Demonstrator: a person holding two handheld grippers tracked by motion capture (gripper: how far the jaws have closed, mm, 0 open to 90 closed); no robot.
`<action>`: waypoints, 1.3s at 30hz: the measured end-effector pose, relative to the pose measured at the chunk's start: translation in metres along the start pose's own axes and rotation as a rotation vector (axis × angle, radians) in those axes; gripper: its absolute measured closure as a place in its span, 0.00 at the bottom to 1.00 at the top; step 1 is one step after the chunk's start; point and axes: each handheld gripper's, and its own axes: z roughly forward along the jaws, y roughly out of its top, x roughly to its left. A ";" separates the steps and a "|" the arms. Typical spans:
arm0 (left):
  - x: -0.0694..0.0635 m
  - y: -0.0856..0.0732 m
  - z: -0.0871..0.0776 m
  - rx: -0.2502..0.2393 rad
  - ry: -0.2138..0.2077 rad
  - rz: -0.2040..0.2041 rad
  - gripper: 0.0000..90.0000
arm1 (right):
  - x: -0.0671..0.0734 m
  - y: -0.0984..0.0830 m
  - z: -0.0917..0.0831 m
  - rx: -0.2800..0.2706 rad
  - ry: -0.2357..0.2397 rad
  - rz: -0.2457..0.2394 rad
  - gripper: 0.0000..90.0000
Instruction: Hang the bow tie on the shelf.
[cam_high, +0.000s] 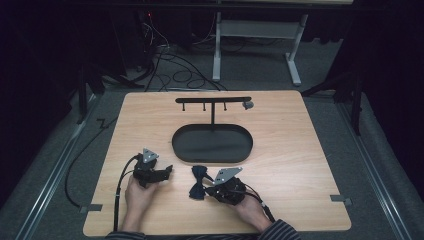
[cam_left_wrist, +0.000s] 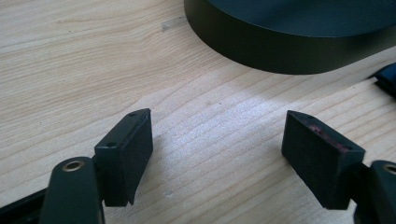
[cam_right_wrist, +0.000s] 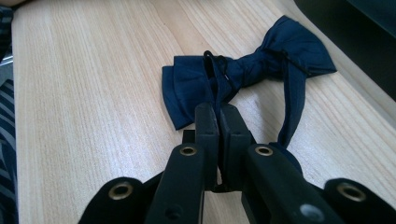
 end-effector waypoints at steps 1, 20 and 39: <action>0.000 0.000 0.000 0.000 0.000 0.000 0.28 | 0.000 0.000 0.000 -0.001 -0.001 0.000 0.99; 0.000 0.000 0.000 0.000 0.000 0.000 0.28 | -0.003 0.005 -0.019 -0.057 -0.017 0.025 0.99; 0.000 0.000 0.000 0.000 0.000 0.000 0.28 | -0.005 0.012 -0.044 -0.113 -0.046 0.019 0.99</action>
